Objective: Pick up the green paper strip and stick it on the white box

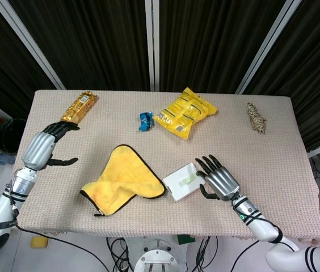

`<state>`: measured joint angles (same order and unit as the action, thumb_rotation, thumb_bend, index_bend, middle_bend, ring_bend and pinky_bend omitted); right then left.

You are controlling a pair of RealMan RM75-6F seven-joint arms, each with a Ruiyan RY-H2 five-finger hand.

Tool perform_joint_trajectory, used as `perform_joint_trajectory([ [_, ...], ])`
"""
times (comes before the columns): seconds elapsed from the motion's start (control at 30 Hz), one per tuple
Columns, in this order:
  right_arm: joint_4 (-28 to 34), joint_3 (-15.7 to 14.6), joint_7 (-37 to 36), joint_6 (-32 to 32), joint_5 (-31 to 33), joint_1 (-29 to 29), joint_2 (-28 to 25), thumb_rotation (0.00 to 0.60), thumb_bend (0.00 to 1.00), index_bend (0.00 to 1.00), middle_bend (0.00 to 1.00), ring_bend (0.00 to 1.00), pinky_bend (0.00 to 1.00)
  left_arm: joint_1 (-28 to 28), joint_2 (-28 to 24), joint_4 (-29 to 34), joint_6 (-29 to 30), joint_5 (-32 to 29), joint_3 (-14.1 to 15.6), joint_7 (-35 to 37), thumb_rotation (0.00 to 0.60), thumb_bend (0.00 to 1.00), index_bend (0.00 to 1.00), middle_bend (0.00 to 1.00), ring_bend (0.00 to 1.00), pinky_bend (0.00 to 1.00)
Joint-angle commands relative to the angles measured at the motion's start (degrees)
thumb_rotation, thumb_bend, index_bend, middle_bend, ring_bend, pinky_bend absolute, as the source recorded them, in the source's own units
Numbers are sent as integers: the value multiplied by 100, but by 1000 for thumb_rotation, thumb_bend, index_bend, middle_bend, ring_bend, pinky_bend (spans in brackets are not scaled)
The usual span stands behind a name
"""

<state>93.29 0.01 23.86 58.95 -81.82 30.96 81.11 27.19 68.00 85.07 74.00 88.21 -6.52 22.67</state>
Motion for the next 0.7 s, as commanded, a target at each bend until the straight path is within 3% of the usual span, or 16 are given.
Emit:
perform_joint_trajectory([
  [0.03,-24,-1,8,-37,36,4,13,258,620,319,0,0,0,0,2,0,-3,-2,0,-2,600,40,254,227,179,208],
  [0.7,-143,57,-16,-100,112,50,94,270,620,325,0,0,0,-13,-1,-28,8,-5,7,26,600,41,254,227,179,208],
])
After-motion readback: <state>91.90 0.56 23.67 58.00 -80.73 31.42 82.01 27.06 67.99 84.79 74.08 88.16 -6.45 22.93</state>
